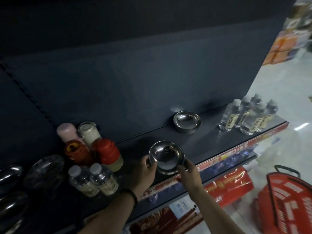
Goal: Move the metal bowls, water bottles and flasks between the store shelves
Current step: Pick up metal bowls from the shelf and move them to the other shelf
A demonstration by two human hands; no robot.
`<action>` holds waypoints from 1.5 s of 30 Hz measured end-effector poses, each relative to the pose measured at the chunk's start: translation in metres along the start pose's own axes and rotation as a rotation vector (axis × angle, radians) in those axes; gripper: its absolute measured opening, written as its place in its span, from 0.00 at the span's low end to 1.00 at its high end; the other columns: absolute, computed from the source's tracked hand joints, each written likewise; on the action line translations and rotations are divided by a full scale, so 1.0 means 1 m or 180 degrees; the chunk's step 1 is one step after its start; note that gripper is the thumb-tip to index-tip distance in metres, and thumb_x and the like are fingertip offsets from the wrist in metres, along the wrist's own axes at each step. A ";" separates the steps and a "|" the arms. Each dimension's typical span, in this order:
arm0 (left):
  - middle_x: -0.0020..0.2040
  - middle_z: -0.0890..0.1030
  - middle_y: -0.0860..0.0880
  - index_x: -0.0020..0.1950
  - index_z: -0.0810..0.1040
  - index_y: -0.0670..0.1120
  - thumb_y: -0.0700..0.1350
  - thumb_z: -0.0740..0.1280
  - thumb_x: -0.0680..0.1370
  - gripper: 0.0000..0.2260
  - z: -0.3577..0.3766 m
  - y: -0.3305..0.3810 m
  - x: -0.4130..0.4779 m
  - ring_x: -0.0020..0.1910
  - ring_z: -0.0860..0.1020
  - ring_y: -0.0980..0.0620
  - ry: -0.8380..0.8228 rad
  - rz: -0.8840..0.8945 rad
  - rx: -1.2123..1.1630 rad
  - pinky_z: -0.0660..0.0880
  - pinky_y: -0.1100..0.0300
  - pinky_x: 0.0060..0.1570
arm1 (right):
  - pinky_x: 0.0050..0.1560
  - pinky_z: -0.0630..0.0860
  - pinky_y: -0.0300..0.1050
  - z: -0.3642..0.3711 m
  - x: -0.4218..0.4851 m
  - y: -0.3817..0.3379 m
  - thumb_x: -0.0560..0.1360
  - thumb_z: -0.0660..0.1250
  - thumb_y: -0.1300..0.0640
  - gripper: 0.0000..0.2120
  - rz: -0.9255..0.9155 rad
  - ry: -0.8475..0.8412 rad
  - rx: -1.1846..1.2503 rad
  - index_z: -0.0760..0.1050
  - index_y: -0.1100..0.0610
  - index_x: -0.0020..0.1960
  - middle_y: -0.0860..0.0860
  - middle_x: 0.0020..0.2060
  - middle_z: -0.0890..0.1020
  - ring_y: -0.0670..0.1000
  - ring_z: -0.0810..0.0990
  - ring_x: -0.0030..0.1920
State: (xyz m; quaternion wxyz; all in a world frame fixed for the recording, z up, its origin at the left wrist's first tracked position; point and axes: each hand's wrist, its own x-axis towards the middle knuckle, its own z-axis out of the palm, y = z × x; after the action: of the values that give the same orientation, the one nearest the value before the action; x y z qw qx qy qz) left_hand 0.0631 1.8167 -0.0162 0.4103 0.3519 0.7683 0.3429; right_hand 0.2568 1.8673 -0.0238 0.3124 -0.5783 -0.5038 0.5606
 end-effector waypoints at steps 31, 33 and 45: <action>0.72 0.79 0.54 0.78 0.73 0.55 0.48 0.70 0.83 0.23 -0.446 -0.127 -0.229 0.67 0.83 0.53 0.2152 0.1862 -0.1144 0.80 0.62 0.61 | 0.65 0.76 0.35 0.367 -0.246 -0.189 0.74 0.78 0.66 0.32 -0.2286 -0.1649 -0.0061 0.74 0.46 0.73 0.38 0.61 0.85 0.41 0.83 0.63; 0.72 0.76 0.54 0.78 0.73 0.55 0.52 0.71 0.83 0.23 -0.485 -0.153 -0.236 0.65 0.83 0.56 0.2342 0.1792 -0.1062 0.80 0.63 0.61 | 0.63 0.79 0.38 0.413 -0.258 -0.192 0.75 0.77 0.65 0.31 -0.2248 -0.1856 -0.0080 0.75 0.44 0.72 0.41 0.60 0.86 0.43 0.84 0.62; 0.63 0.85 0.54 0.71 0.78 0.52 0.45 0.71 0.84 0.15 -0.666 -0.277 -0.233 0.60 0.85 0.53 0.2919 0.1489 -0.0715 0.84 0.43 0.60 | 0.60 0.79 0.43 0.651 -0.294 -0.207 0.71 0.79 0.45 0.24 -0.2484 -0.2121 -0.1030 0.80 0.46 0.65 0.41 0.55 0.86 0.42 0.84 0.57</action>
State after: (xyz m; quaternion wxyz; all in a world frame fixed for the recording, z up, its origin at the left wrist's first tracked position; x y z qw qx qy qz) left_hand -0.4926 1.3234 0.1338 -0.0203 0.2817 0.7283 0.6244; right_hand -0.3788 1.5220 0.1512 0.2276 -0.1797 -0.8330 0.4711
